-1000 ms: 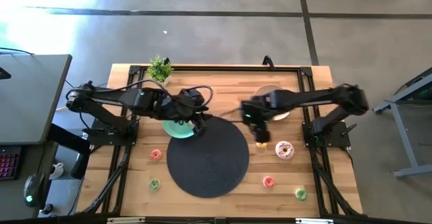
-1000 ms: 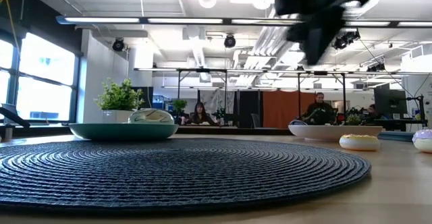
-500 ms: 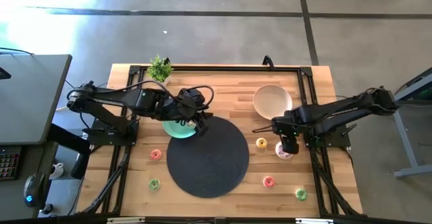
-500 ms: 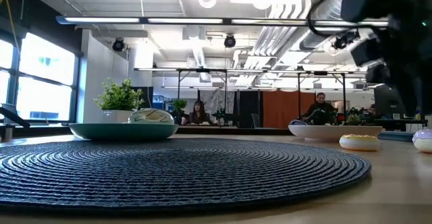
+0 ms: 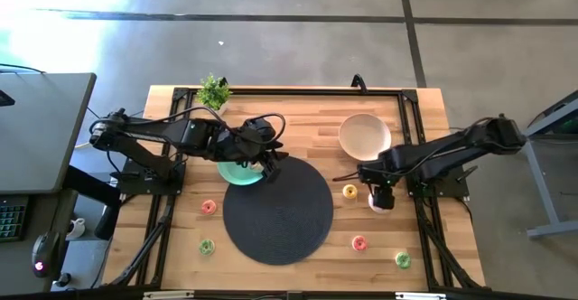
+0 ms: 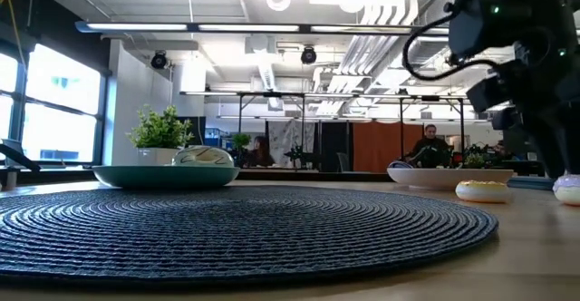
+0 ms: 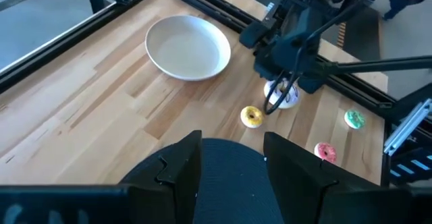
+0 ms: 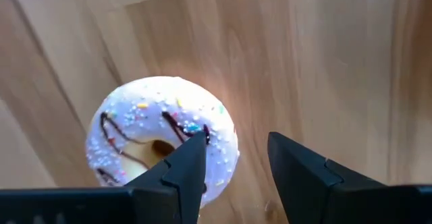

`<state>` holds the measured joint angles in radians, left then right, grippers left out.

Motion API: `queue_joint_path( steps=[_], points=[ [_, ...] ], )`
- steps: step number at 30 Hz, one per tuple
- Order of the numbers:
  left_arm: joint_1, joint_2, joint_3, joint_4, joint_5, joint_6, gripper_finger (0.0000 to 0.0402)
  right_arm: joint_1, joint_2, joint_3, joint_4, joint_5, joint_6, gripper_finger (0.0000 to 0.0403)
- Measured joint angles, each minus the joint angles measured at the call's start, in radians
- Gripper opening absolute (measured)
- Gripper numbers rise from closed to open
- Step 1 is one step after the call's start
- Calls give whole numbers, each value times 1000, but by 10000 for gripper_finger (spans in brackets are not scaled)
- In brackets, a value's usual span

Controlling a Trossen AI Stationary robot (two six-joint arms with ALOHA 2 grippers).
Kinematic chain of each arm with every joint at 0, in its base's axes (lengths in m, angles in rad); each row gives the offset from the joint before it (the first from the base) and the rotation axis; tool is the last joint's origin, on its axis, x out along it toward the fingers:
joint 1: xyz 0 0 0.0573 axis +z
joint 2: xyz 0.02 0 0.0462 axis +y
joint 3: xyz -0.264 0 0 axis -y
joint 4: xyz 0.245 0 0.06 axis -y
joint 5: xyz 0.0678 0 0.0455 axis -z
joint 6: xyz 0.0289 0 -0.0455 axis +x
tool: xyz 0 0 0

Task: Pick & Place donuts
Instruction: Put the large purple donut on the green plate

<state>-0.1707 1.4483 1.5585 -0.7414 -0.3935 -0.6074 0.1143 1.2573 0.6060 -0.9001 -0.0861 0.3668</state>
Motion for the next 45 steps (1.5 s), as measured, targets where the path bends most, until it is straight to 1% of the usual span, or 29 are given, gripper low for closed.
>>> queue_joint_path(
  steps=[6, 10, 13, 17, 21, 26, 30, 34, 37, 39, 41, 43, 45],
  points=[
    [0, 0, 0, 0, 16, 0, 159, -1, 115, 3, 47, -53, -4, 155],
    [0, 0, 0, 0, 25, 0, 159, -2, 145, 7, 50, -80, -8, 155],
    [0, 0, 0, 0, 25, 0, 159, -2, 136, 27, -19, -56, -11, 155],
    [0, 0, 0, 0, 19, 5, 159, 1, 90, 89, -167, -63, -31, 155],
    [0, 0, 0, 0, 19, 24, 159, 32, 33, 120, -203, -59, -45, 155],
    [0, 9, 1, 3, 20, 27, 159, 108, 10, 62, -153, -40, -45, 155],
    [0, 15, 0, 0, 20, 36, 159, 150, 12, -16, -33, -42, 22, 155],
    [0, 13, 0, 1, 21, 37, 159, 177, 12, -12, -35, 24, 98, 155],
    [0, 13, 0, 17, 21, 37, 159, 186, 12, -10, -10, 7, 104, 154],
    [0, 14, 0, 20, 21, 37, 159, 190, 12, -10, 31, -18, 104, 146],
    [0, 14, 0, 28, 22, 38, 159, 190, 12, -9, 63, -43, 105, 127],
    [0, 14, 0, 40, 22, 38, 159, 190, 12, -9, 94, -69, 105, 97],
    [0, 14, 0, 40, 30, 38, 159, 187, 12, -5, 125, -101, 105, 58]
  ],
)
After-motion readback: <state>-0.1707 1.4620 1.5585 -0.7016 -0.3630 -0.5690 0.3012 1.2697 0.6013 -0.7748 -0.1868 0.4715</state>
